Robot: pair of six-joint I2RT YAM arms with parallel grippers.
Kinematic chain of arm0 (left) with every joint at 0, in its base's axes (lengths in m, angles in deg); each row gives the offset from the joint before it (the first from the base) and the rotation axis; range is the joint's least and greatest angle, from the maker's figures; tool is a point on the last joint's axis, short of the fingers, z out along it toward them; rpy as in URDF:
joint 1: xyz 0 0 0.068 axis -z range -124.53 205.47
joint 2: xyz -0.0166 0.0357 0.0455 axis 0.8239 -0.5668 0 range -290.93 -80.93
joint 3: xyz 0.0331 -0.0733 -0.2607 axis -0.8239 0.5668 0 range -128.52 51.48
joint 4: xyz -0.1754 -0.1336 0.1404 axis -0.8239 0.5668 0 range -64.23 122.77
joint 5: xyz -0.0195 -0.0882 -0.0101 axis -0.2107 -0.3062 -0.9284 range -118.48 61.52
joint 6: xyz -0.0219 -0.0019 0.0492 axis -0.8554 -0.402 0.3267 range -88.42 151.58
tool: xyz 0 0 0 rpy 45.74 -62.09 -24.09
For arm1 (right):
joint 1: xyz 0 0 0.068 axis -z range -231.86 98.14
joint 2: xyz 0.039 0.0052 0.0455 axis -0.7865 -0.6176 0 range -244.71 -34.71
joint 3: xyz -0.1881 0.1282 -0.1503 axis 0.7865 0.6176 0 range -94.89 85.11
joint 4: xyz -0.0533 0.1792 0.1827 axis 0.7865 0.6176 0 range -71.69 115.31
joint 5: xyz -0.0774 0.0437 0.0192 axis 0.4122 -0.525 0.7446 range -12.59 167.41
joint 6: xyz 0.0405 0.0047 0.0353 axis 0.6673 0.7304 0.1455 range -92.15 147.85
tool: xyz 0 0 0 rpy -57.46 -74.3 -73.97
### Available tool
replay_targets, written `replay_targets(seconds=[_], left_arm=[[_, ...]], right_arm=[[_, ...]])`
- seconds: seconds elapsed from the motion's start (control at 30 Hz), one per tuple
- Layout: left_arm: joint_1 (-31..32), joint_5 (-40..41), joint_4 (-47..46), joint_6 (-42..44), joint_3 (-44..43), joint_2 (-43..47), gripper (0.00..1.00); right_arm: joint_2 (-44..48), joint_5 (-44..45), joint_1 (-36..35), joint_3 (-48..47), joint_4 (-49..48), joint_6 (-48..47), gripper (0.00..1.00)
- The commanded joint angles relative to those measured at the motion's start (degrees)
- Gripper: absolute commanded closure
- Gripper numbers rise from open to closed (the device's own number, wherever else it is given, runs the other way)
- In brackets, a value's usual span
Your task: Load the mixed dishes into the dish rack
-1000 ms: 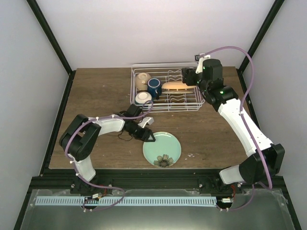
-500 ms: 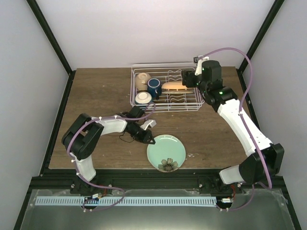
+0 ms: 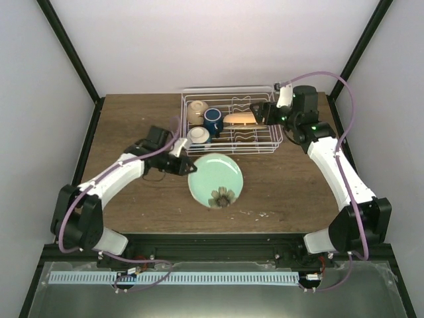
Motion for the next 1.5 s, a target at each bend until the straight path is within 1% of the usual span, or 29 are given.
replay_targets(seconds=[0.0,0.2,0.33,0.47,0.63,0.87,0.93,1.0,1.07,1.17,1.3,1.37,1.43,1.47], left_arm=[[-4.0,-6.0,0.1,-1.4,-5.7,5.5,1.0],[-7.1,-6.7,1.5,-2.5,-10.0,8.4,1.0],[-7.9,-4.9,3.4,-1.5,-12.0,9.2,1.0],[-8.2,-3.8,4.7,-0.5,-13.1,9.2,1.0],[-8.2,-3.6,4.5,-0.4,-14.0,8.4,1.0],[-8.4,-3.4,4.3,-0.4,-15.1,7.5,1.0],[-8.4,-3.3,4.1,-0.5,-15.2,7.4,1.0],[-8.4,-3.2,4.0,-0.5,-15.2,7.5,1.0],[-8.4,-3.2,3.8,-0.6,-15.1,7.5,1.0],[-8.4,-2.9,3.4,-0.6,-14.7,7.6,1.0],[-8.4,-2.6,3.1,-0.5,-14.3,7.6,1.0],[-8.5,-2.4,2.8,-0.5,-14.2,7.6,1.0],[-8.7,-2.2,2.4,-0.3,-14.0,7.5,1.0],[-8.8,-2.1,2.1,-0.3,-14.0,7.4,1.0]], right_arm=[[-1.5,-14.8,2.2,2.3,-2.0,1.5,0.19],[-7.0,-26.3,2.3,4.3,-1.6,2.0,0.17],[-8.2,-28.4,2.2,5.7,-2.6,1.5,0.13],[-9.8,-34.6,2.0,5.6,-2.1,-0.7,0.13],[-10.7,-39.9,0.2,6.4,-2.1,-3.8,0.12],[-13.9,-41.8,-5.4,6.2,0.0,-8.3,0.09],[-14.9,-42.0,-6.3,6.2,-0.1,-8.1,0.09],[-15.8,-42.8,-7.0,6.3,-0.7,-7.7,0.11],[-16.3,-44.3,-7.6,6.4,-1.5,-7.1,0.15],[-16.5,-46.6,-8.3,6.4,-2.2,-6.8,0.28],[-16.4,-49.0,-8.3,6.4,-2.6,-6.9,0.56],[-16.7,-51.1,-8.4,6.2,-2.6,-6.9,0.74],[-17.6,-53.8,-8.3,6.0,-2.6,-6.7,0.86],[-18.1,-55.2,-8.3,5.9,-2.4,-6.7,0.9]])
